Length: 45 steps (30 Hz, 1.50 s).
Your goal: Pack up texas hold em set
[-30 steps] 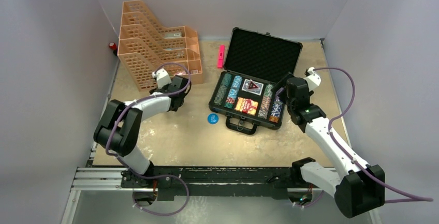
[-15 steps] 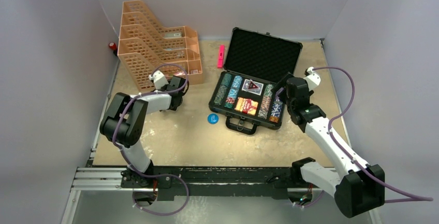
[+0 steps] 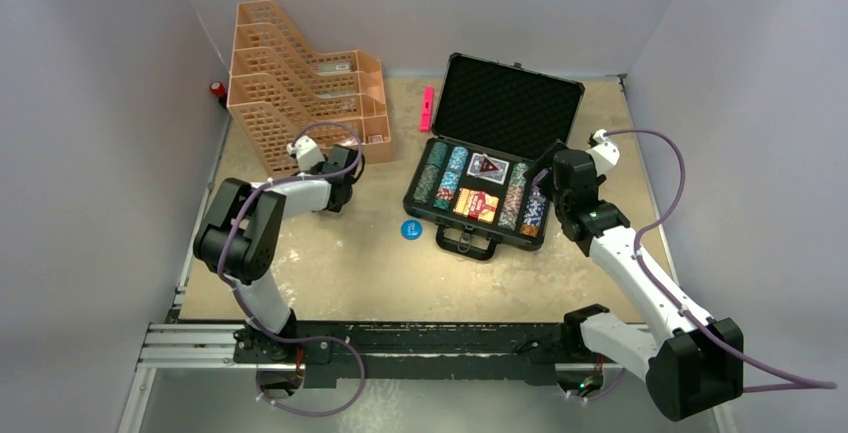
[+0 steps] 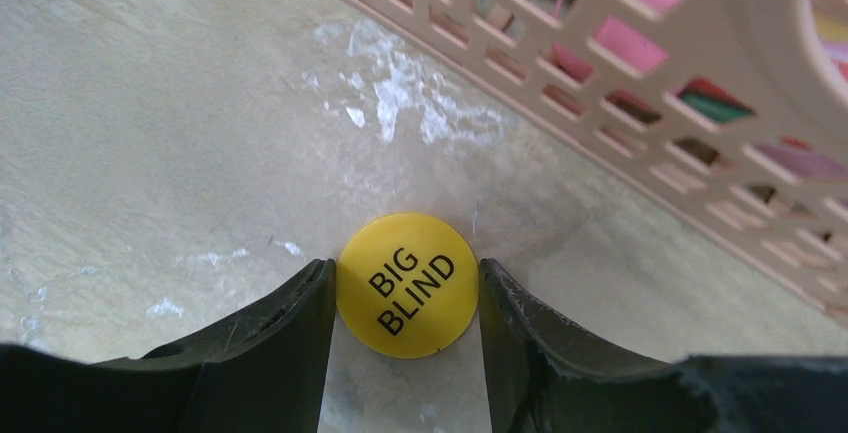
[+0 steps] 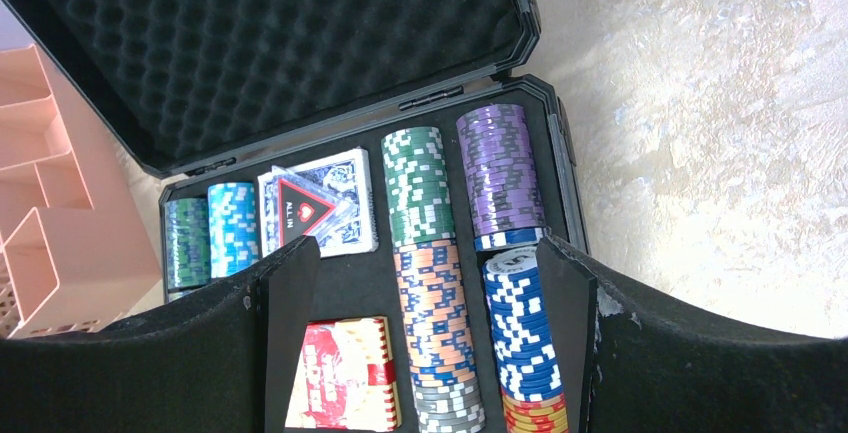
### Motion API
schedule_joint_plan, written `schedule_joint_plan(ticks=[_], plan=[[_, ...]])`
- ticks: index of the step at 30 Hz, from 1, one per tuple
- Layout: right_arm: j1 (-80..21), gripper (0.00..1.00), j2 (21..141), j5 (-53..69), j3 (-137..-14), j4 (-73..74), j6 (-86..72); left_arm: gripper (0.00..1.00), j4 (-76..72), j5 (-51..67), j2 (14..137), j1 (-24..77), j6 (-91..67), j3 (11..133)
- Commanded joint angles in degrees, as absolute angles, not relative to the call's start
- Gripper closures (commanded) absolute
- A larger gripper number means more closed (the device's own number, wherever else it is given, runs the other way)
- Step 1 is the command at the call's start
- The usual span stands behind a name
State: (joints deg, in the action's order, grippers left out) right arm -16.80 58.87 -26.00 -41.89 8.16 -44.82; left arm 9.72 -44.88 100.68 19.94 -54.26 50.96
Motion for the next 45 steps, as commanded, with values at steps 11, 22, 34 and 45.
schedule_joint_plan(ticks=[11, 22, 34, 45], plan=[[-16.47, 0.18, 58.5, -27.44, -43.96, 5.85, -45.1, 0.58, 15.8, -43.36, 86.1, 37.88, -43.76, 62.42], [-15.74, 0.18, 58.95, -29.05, -44.87, 9.01, -46.29, 0.6, 0.16, -17.15, 96.34, 44.24, -27.23, 74.59], [-15.64, 0.18, 55.55, -29.73, -43.69, 10.83, -46.8, 0.6, 0.1, -7.14, 115.8, 48.17, -26.71, 92.34], [-15.64, 0.18, 55.11, -29.71, -43.64, 10.79, -46.15, 0.6, 3.55, -8.15, 123.78, 48.33, -25.81, 99.46]])
